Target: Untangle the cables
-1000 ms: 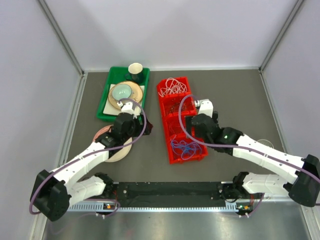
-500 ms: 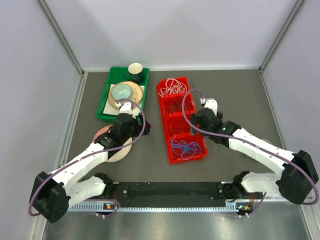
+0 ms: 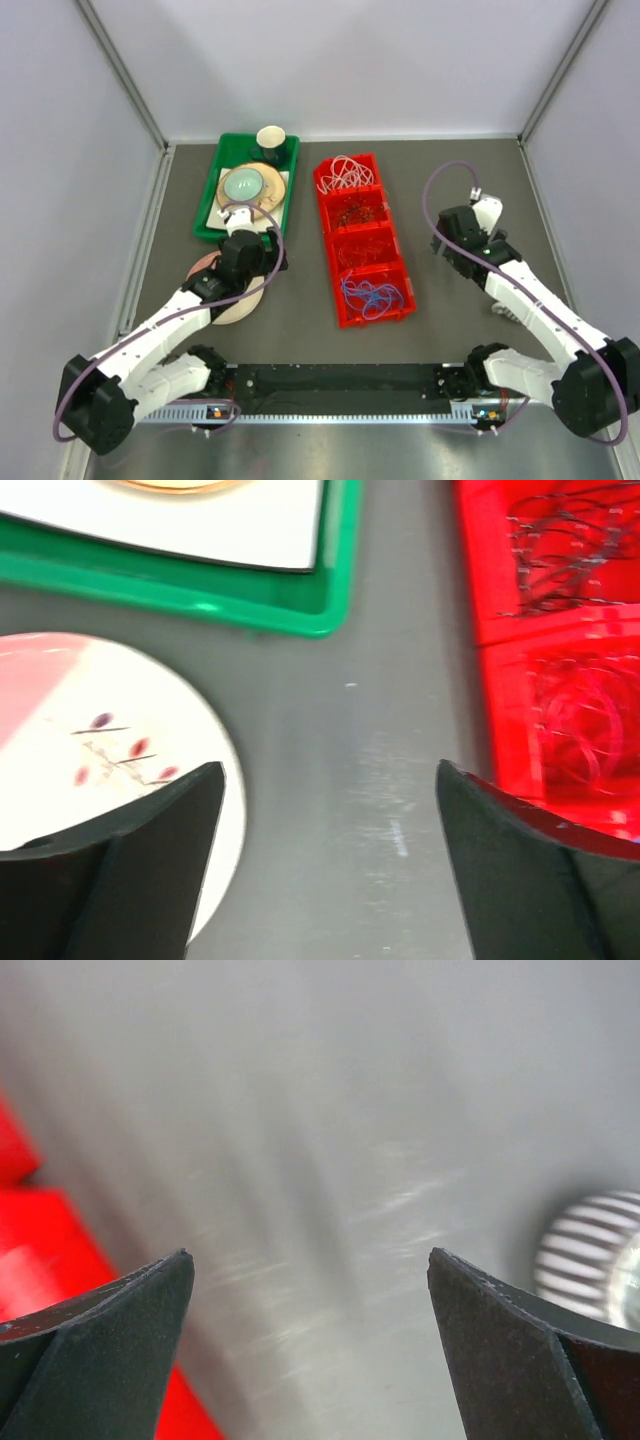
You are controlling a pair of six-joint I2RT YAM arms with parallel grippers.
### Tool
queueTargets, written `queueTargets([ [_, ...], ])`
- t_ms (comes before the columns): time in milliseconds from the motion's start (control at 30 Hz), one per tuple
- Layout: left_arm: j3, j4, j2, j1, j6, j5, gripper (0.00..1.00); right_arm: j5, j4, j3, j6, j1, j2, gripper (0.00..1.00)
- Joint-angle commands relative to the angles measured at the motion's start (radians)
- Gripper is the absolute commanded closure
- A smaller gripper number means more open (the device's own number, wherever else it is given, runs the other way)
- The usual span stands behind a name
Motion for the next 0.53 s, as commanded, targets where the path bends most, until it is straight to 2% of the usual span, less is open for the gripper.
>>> queueTargets([
  [0, 0.027, -0.063, -0.054, 0.016, 0.014, -0.134, 0.02, 0.061, -0.054, -0.024, 0.044, -0.068, -0.086, 0.01],
  [200, 0.022, -0.085, -0.069, 0.061, 0.008, -0.114, 0.01, 0.108, -0.06, -0.049, 0.035, -0.068, -0.167, 0.01],
  [500, 0.022, -0.068, -0.06, 0.061, -0.003, -0.086, 0.01, 0.094, -0.077, -0.052, 0.056, -0.068, -0.173, 0.01],
])
